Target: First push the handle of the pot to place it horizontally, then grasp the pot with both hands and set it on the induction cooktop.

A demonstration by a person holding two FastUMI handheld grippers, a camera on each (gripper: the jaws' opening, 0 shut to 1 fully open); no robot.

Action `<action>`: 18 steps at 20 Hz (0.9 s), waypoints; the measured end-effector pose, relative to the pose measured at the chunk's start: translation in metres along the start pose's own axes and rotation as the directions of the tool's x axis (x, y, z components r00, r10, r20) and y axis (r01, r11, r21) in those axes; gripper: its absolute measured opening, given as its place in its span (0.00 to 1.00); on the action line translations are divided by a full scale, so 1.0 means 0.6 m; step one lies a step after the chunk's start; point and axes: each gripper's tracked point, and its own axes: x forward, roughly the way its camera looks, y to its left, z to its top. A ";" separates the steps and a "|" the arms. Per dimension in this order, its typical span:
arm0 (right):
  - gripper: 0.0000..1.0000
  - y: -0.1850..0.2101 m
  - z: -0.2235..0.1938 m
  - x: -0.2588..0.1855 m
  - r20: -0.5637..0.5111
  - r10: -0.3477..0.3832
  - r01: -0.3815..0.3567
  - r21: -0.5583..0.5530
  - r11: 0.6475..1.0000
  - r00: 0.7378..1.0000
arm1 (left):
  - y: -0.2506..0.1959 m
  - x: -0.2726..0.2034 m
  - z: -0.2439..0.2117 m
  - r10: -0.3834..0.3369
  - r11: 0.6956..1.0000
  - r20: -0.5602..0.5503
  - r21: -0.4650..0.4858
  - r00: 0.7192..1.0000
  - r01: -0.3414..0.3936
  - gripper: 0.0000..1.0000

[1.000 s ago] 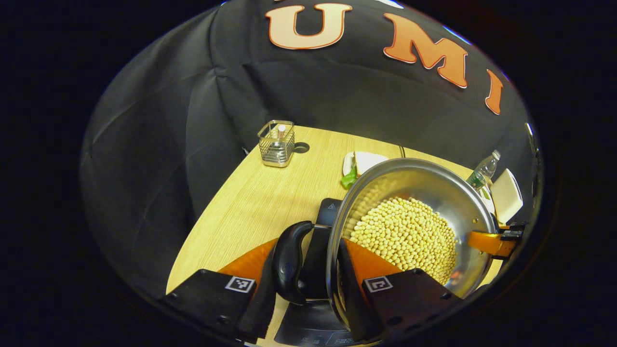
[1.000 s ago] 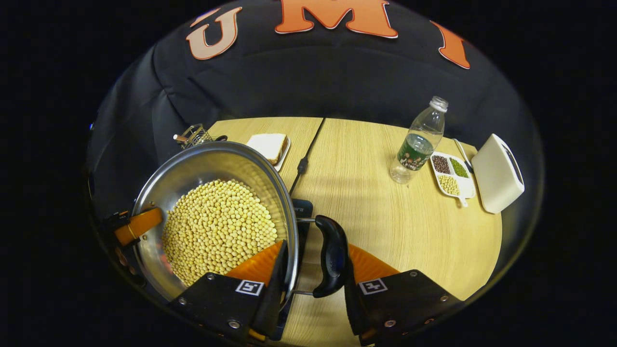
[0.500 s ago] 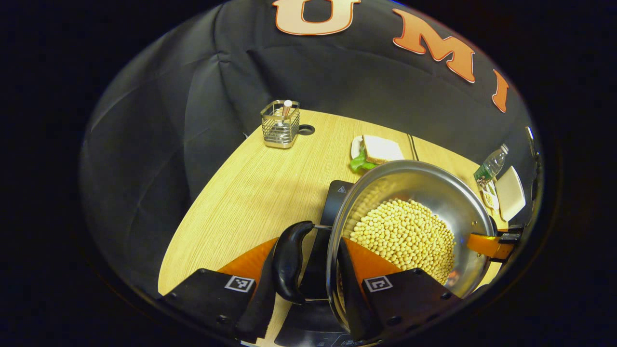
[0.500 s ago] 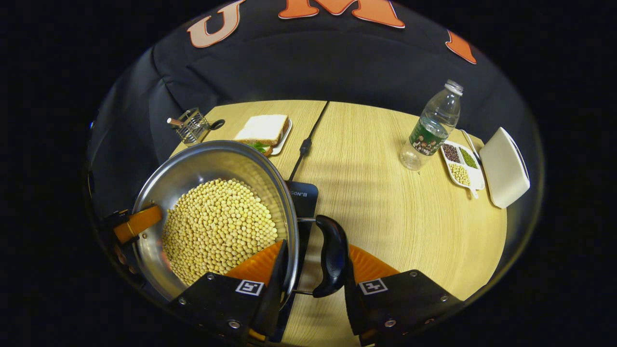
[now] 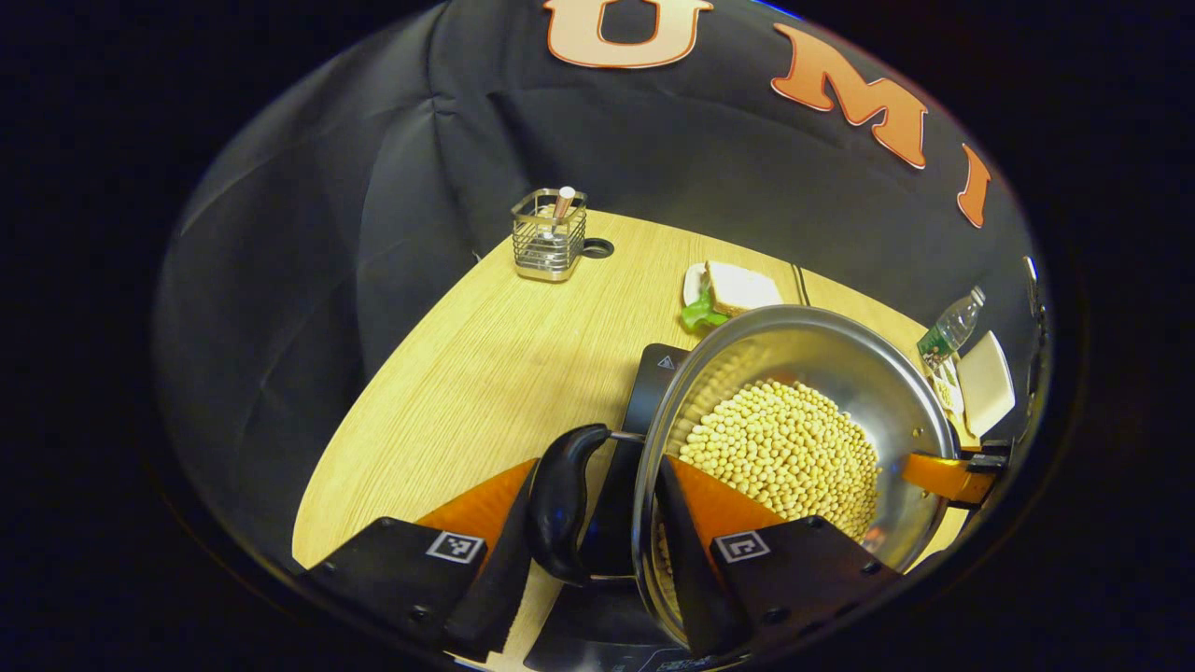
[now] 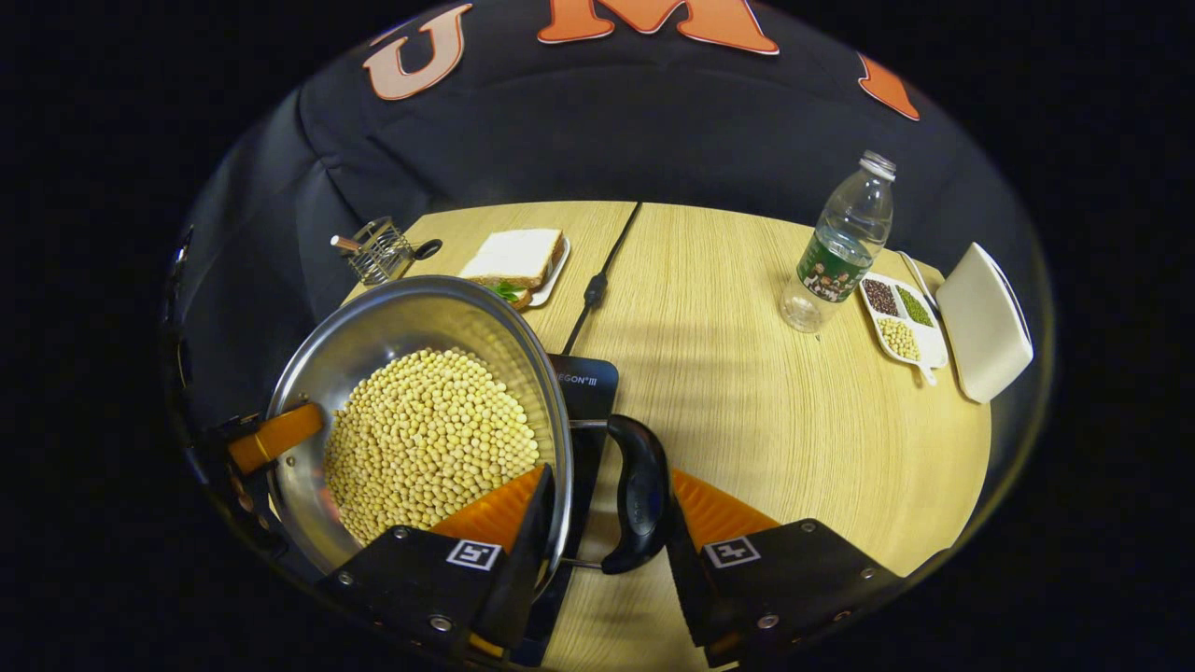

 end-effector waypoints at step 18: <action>0.90 -0.367 0.135 -0.354 0.532 -0.156 0.145 0.063 0.987 0.832 | -0.123 -0.302 0.257 0.031 0.999 0.526 -0.050 0.850 -0.005 0.99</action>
